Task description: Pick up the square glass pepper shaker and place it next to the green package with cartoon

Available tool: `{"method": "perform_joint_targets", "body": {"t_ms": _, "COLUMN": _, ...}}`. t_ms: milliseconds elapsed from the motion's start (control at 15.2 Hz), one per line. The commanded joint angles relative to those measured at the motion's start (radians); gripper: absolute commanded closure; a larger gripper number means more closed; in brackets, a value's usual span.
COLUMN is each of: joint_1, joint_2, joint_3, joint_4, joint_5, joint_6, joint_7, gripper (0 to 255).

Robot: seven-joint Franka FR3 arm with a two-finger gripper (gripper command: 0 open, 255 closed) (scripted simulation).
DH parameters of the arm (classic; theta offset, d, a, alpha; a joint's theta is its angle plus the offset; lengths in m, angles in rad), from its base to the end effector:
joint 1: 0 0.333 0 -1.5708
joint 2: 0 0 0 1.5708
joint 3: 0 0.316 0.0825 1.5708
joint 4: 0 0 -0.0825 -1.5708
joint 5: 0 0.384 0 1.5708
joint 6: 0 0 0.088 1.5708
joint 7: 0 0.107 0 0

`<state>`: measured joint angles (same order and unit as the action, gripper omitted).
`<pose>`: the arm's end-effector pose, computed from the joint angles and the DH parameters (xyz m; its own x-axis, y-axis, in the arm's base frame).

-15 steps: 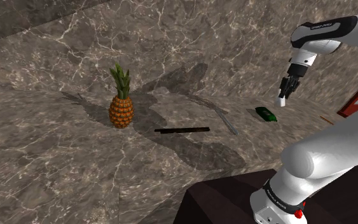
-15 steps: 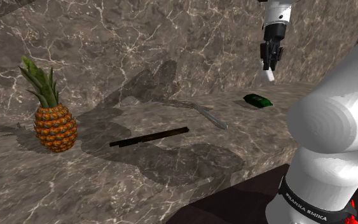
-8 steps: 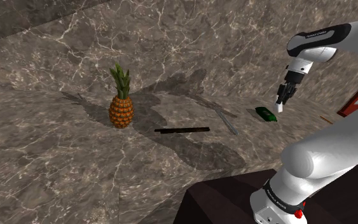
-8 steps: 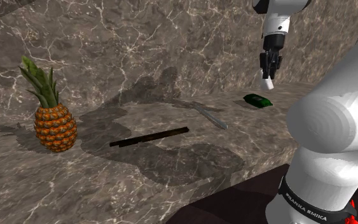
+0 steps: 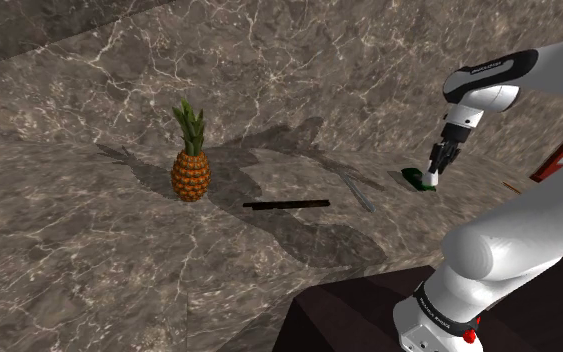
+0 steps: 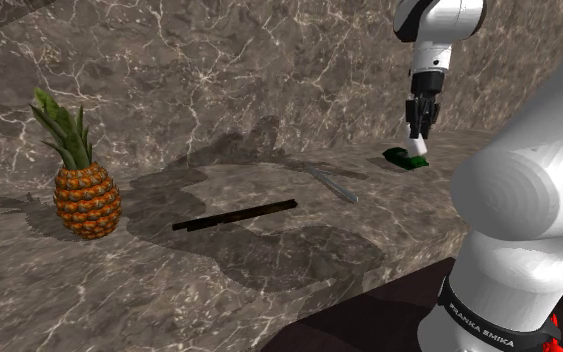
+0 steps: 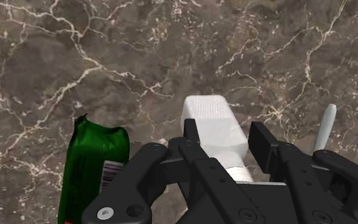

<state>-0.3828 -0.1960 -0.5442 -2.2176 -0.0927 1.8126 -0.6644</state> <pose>0.2702 -0.3824 0.4292 0.9665 -0.1912 -0.1712 -0.2185 -0.9630 -0.1577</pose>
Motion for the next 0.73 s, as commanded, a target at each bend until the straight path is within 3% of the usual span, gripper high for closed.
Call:
{"method": "perform_joint_targets", "body": {"t_ms": 0, "joint_1": 0.000, "joint_2": 0.010, "joint_3": -0.003, "joint_4": -0.021, "joint_5": 0.003, "joint_6": 0.030, "joint_7": -0.003, "gripper": 255}}
{"method": "perform_joint_targets", "body": {"t_ms": 660, "joint_1": 0.001, "joint_2": 0.080, "joint_3": -0.020, "joint_4": -0.099, "joint_5": 0.030, "joint_6": 0.170, "joint_7": -0.029, "gripper": 255}}
